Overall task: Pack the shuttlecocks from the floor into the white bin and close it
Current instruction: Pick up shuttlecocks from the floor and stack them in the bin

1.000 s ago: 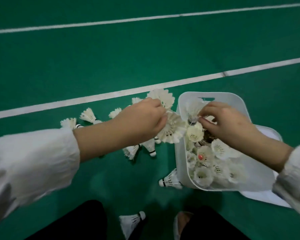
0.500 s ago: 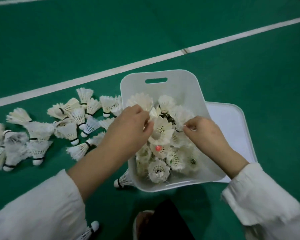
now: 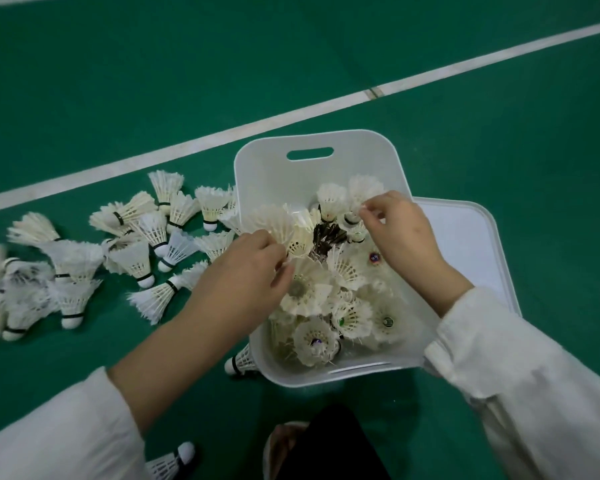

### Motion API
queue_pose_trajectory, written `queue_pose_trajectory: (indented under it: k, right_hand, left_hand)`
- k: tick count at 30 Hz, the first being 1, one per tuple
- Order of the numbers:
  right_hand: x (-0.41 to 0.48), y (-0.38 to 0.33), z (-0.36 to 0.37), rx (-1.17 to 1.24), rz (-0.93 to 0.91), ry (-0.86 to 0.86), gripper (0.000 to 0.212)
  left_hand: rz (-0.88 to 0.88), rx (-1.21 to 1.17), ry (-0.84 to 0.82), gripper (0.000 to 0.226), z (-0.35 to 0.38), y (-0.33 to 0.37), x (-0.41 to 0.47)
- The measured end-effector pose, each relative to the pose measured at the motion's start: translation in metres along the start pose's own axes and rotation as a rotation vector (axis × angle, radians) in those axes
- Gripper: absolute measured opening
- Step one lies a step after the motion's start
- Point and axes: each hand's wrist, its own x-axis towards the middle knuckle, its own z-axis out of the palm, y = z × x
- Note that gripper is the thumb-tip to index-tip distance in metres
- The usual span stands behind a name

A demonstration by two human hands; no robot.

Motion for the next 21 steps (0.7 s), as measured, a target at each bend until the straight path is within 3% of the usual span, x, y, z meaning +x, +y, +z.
queue_pose_trajectory:
  k: [5, 11, 16, 21]
  right_hand:
    - [0.005, 0.008, 0.030, -0.089, 0.075, -0.146, 0.025]
    - [0.003, 0.015, 0.018, -0.210, 0.075, -0.117, 0.019]
    - [-0.007, 0.007, 0.025, -0.477, -0.006, -0.130, 0.025]
    - [0.002, 0.000, 0.028, -0.446, 0.040, -0.239, 0.027]
  left_hand:
    - [-0.007, 0.022, -0.015, 0.026, -0.003, 0.002, 0.001]
    - [0.000, 0.044, -0.032, 0.026, -0.004, 0.004, 0.007]
    - [-0.002, 0.046, -0.010, 0.026, -0.002, 0.003, 0.008]
    - [-0.015, 0.024, 0.023, 0.028, -0.001, 0.002, 0.009]
